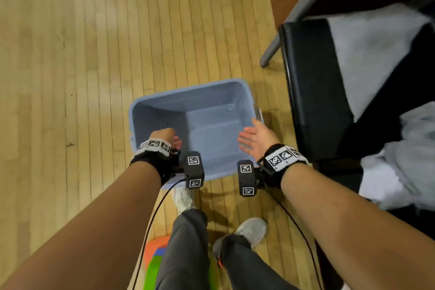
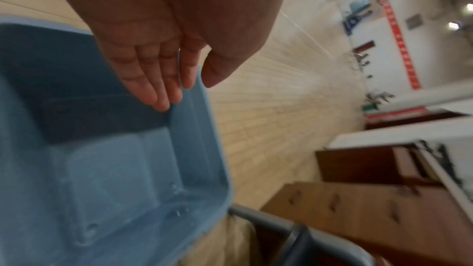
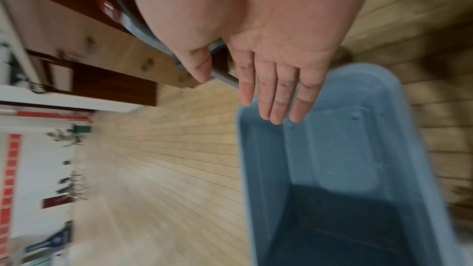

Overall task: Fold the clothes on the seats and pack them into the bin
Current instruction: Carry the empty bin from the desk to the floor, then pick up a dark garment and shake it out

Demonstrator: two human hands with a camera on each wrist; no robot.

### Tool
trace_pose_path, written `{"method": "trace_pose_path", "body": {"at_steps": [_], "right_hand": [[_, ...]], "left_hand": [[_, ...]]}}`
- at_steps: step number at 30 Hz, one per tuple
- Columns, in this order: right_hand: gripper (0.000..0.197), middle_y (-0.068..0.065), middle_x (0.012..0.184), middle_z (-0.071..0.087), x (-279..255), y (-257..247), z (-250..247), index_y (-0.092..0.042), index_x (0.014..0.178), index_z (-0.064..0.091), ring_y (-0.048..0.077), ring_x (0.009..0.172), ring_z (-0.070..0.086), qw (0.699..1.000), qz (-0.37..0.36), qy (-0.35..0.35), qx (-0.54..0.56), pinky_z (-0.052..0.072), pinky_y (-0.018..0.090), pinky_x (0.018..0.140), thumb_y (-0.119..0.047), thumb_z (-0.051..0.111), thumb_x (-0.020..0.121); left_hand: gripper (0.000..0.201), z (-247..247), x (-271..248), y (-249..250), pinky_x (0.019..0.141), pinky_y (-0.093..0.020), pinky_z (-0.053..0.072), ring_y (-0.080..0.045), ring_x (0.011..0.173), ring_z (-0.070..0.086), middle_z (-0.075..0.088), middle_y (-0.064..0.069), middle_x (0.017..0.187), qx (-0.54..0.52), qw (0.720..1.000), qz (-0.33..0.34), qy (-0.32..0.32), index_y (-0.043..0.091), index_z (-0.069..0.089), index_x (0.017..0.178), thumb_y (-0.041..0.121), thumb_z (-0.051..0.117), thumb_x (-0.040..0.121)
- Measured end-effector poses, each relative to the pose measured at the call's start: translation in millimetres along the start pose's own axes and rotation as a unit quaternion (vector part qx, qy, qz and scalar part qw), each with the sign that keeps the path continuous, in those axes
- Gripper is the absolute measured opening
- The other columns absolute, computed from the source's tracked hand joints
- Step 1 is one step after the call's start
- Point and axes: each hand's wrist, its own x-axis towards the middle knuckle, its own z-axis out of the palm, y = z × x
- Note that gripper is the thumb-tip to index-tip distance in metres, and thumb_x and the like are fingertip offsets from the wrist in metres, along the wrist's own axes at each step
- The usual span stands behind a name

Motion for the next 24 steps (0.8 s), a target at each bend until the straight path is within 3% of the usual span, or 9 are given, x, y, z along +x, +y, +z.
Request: {"method": "trace_pose_path", "body": {"at_steps": [3, 6, 7, 9, 12, 15, 18, 21, 24], "right_hand": [[0.044, 0.017, 0.132, 0.057, -61, -73, -23, -0.004, 0.117, 0.055, 0.029, 0.119, 0.056, 0.998, -0.067, -0.011, 0.013, 0.047, 0.042, 0.098, -0.044, 0.043, 0.101], [0.044, 0.021, 0.126, 0.060, -113, -129, -58, -0.002, 0.116, 0.057, 0.031, 0.117, 0.059, 0.992, -0.124, 0.001, 0.034, 0.049, 0.043, 0.098, -0.041, 0.045, 0.101], [0.041, 0.020, 0.124, 0.062, -127, -144, -71, -0.003, 0.110, 0.059, 0.030, 0.114, 0.061, 0.989, -0.140, 0.011, 0.040, 0.050, 0.043, 0.096, -0.042, 0.046, 0.100], [0.037, 0.016, 0.122, 0.064, -152, -168, -99, -0.008, 0.099, 0.060, 0.027, 0.109, 0.062, 0.984, -0.165, 0.032, 0.057, 0.050, 0.043, 0.096, -0.042, 0.047, 0.100], [0.034, 0.015, 0.120, 0.064, -183, -190, -147, -0.010, 0.093, 0.060, 0.026, 0.108, 0.062, 0.974, -0.188, 0.083, 0.094, 0.051, 0.041, 0.092, -0.041, 0.047, 0.100], [0.032, 0.013, 0.114, 0.064, -213, -193, -199, -0.009, 0.090, 0.059, 0.025, 0.104, 0.062, 0.959, -0.205, 0.144, 0.131, 0.050, 0.040, 0.091, -0.036, 0.046, 0.101], [0.029, 0.009, 0.105, 0.063, -243, -179, -254, -0.010, 0.088, 0.059, 0.022, 0.100, 0.061, 0.941, -0.212, 0.200, 0.170, 0.048, 0.039, 0.093, -0.033, 0.048, 0.100], [0.026, 0.009, 0.103, 0.066, -267, -153, -312, -0.013, 0.084, 0.062, 0.021, 0.095, 0.064, 0.915, -0.220, 0.275, 0.196, 0.051, 0.043, 0.093, -0.031, 0.050, 0.098], [0.025, 0.010, 0.100, 0.068, -292, -115, -362, -0.012, 0.085, 0.064, 0.024, 0.095, 0.066, 0.889, -0.220, 0.335, 0.220, 0.053, 0.041, 0.087, -0.030, 0.052, 0.097]], "left_hand": [[0.027, 47, -77, 60, 0.056, -0.025, 0.047, -0.015, 0.059, 0.053, 0.056, -0.003, 0.070, 0.008, 0.996, 0.062, -0.055, 0.013, 0.045, 0.075, 0.011, 0.037, 0.100], [0.028, 100, -132, 105, 0.056, -0.024, 0.045, -0.012, 0.048, 0.057, 0.059, 0.005, 0.042, 0.055, 0.987, 0.112, -0.098, 0.012, 0.047, 0.073, 0.008, 0.038, 0.099], [0.028, 118, -153, 119, 0.055, -0.025, 0.043, -0.013, 0.048, 0.056, 0.058, 0.003, 0.041, 0.077, 0.984, 0.123, -0.107, 0.011, 0.047, 0.071, 0.007, 0.039, 0.098], [0.027, 157, -190, 142, 0.055, -0.027, 0.040, -0.018, 0.055, 0.055, 0.061, -0.004, 0.058, 0.111, 0.974, 0.149, -0.131, 0.008, 0.048, 0.071, 0.006, 0.041, 0.096], [0.021, 218, -238, 158, 0.052, -0.025, 0.042, -0.018, 0.055, 0.058, 0.057, -0.007, 0.069, 0.161, 0.951, 0.201, -0.169, 0.009, 0.048, 0.075, 0.005, 0.042, 0.095], [0.013, 277, -279, 153, 0.045, -0.021, 0.041, -0.011, 0.038, 0.057, 0.056, -0.005, 0.066, 0.229, 0.916, 0.248, -0.215, 0.010, 0.049, 0.084, 0.007, 0.043, 0.095], [0.010, 331, -310, 132, 0.048, -0.024, 0.042, -0.017, 0.052, 0.059, 0.061, -0.006, 0.069, 0.307, 0.871, 0.286, -0.257, 0.011, 0.050, 0.103, 0.011, 0.046, 0.093], [0.006, 380, -346, 99, 0.049, -0.025, 0.041, -0.020, 0.056, 0.058, 0.061, -0.006, 0.068, 0.378, 0.817, 0.302, -0.314, 0.009, 0.051, 0.092, 0.011, 0.046, 0.093], [0.015, 422, -378, 53, 0.047, -0.022, 0.042, -0.019, 0.057, 0.056, 0.059, -0.005, 0.068, 0.439, 0.762, 0.315, -0.357, 0.013, 0.049, 0.080, 0.012, 0.045, 0.095]]}}
